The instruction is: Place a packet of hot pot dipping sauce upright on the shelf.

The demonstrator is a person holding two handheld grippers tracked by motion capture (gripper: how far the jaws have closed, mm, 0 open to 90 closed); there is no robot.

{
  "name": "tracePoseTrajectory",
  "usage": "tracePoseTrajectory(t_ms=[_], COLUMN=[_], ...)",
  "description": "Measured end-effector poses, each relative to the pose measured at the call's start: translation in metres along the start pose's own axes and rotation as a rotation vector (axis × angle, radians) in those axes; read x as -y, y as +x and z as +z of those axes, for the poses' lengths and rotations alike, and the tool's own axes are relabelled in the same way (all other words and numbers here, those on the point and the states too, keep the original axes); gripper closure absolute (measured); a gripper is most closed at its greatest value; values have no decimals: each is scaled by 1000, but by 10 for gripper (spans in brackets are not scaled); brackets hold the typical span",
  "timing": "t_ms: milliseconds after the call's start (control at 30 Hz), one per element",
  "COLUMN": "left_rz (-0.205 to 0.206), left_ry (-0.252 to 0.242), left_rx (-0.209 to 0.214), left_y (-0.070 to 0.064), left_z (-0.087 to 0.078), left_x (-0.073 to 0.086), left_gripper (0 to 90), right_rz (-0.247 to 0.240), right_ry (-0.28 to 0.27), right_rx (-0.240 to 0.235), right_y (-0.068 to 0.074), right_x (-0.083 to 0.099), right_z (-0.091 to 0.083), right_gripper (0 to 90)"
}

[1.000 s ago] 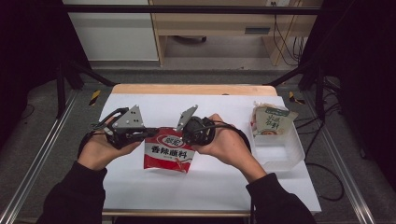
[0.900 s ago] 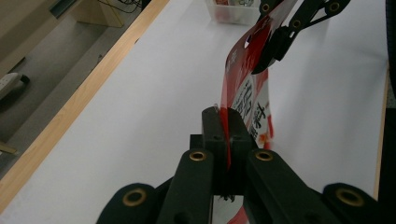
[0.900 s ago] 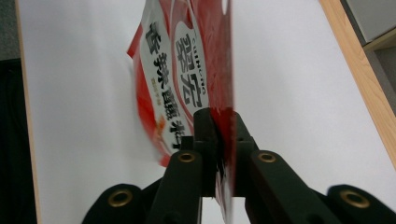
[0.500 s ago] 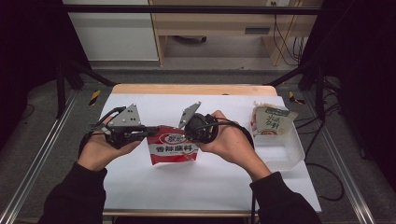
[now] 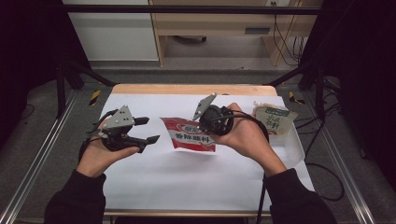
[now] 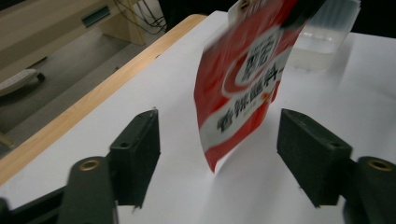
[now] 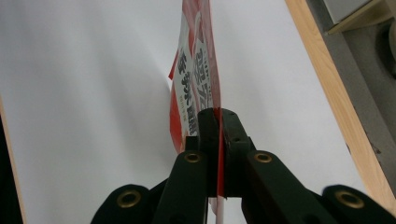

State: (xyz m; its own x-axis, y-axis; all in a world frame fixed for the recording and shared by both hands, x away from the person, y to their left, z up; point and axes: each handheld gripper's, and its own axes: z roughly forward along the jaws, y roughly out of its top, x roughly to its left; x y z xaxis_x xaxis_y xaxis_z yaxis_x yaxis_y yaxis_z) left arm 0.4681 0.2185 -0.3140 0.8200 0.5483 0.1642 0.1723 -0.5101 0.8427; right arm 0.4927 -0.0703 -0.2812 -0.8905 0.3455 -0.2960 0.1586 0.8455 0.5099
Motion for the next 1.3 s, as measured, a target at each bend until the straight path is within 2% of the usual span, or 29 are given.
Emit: tracePoseTrajectory(t_ms=[67, 100, 133, 167, 233, 267, 300, 467, 567, 700, 867, 933, 1067, 1300], left_rz=[-15, -15, -46, -50, -70, -70, -88, -105, -103, -130, -128, -139, -117, -147], left_ry=[10, 10, 22, 28, 31, 31, 37, 48, 87, 94, 118, 116, 139, 100], left_rx=[-18, -18, -39, -45, -59, -59, -68, -81, -100, -123, -143, -158, -164, -196], left_y=[-1, -1, -1, -2, -2, -2, -3, -5, -4, -4, -7, -9, -8, -4], left_z=[5, 5, 11, 13, 17, 17, 21, 28, 33, 37, 42, 44, 45, 38], left_x=[11, 11, 23, 27, 38, 38, 48, 71, 80, 91, 105, 111, 118, 125], left_gripper=[226, 187, 145, 125, 105, 95, 88, 72, 62, 45, 45, 45, 46, 46], right_rz=[9, 9, 16, 19, 21, 20, 26, 22, 25, 27, 32, 31, 38, 59], right_ry=[-6, -6, -4, -4, -6, -9, -14, -18, -22, -32, -41, -46, -62, -64], right_rx=[8, 8, 19, 23, 29, 31, 32, 42, 49, 62, 75, 81, 92, 115], right_y=[-4, -4, -7, -8, -10, -11, -11, -13, -14, -15, -15, -16, -20, -28], right_x=[2, 2, 5, 6, 7, 8, 9, 12, 14, 17, 22, 25, 32, 44], right_z=[-4, -4, -8, -10, -13, -14, -16, -23, -26, -32, -41, -45, -56, -74], right_gripper=[897, 897, 898, 898, 897, 898, 897, 897, 897, 897, 897, 897, 896, 896])
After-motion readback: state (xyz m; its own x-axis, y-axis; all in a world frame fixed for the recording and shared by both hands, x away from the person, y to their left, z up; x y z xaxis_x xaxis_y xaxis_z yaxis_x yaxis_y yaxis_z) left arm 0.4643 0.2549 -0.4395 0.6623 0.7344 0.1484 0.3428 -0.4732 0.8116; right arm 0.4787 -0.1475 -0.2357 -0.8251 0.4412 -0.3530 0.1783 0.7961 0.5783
